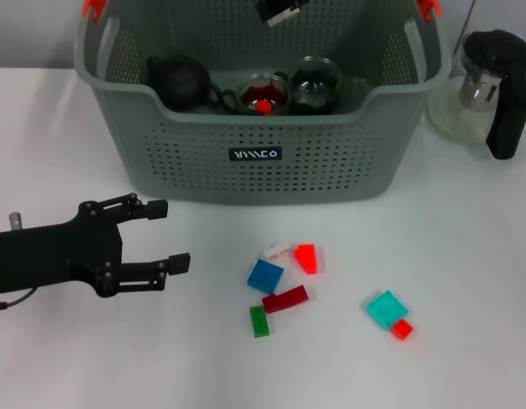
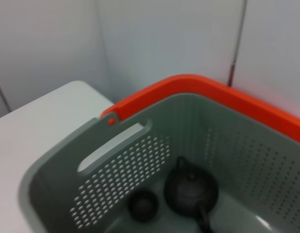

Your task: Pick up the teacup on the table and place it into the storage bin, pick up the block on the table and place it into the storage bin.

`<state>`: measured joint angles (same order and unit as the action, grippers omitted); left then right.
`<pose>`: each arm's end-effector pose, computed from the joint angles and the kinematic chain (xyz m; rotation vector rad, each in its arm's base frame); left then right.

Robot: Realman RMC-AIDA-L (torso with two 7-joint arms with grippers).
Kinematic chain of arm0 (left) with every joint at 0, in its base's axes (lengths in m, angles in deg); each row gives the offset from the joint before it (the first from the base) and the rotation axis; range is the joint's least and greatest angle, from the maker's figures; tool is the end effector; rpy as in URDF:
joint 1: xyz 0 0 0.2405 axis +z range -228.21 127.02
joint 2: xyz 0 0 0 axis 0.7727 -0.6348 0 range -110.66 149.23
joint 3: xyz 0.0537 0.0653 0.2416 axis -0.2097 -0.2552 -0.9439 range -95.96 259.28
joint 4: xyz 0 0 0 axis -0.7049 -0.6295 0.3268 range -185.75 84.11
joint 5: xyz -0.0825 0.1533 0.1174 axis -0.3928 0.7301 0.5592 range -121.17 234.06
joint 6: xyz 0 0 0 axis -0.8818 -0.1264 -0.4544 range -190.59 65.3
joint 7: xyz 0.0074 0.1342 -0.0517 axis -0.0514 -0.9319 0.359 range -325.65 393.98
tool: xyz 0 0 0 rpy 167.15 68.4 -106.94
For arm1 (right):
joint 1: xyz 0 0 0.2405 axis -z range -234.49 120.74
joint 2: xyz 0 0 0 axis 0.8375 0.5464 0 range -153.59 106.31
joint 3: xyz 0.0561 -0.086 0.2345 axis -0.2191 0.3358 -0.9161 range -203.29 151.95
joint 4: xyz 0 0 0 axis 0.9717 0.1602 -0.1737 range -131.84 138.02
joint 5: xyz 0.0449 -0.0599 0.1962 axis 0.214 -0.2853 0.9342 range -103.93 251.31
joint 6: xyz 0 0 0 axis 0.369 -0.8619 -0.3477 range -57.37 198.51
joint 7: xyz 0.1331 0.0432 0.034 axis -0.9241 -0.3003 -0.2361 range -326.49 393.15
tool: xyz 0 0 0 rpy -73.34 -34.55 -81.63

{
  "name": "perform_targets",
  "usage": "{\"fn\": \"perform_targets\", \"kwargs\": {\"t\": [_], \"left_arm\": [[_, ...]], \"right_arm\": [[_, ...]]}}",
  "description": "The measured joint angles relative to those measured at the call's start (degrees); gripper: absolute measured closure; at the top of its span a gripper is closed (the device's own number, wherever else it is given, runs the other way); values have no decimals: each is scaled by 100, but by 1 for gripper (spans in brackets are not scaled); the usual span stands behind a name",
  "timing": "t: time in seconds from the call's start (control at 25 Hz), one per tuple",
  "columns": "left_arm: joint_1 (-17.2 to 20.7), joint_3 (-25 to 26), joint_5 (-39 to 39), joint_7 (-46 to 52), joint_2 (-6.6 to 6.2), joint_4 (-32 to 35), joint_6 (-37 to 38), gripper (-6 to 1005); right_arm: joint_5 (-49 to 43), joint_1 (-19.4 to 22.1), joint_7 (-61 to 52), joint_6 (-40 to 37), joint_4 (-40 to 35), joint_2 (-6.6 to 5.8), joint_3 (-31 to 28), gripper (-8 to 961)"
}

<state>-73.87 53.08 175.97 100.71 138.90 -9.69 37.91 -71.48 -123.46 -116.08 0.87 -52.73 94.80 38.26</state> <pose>-0.2963 0.2807 0.0239 -2.6903 -0.4501 -0.7451 0.0152 0.4655 0.0035 -2.5360 0.7282 0.0607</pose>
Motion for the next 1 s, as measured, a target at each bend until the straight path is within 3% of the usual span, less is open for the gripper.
{"fn": "perform_targets", "kwargs": {"t": [0.16,0.24,0.44,0.6,0.84,1.0], "left_arm": [[-1,2,0,10,-2,6,7,160],[-7,2,0,15,-4,14,8,160],[-36,2,0,37,-14,18,17,160],[-36,2,0,30,-17,-3,-24,160],[-36,2,0,42,-17,-35,-168,160],[-24,2,0,52,-17,-22,-178,160]], "right_arm": [[-20,34,54,225,5,31,46,386],[-11,164,56,28,-369,60,64,343],[53,659,12,-1212,-1709,159,64,234],[420,977,3,-2489,-2326,144,60,147],[921,1486,294,-3774,-2410,114,5,22],[826,1761,241,-4062,-2251,112,91,28]]}}
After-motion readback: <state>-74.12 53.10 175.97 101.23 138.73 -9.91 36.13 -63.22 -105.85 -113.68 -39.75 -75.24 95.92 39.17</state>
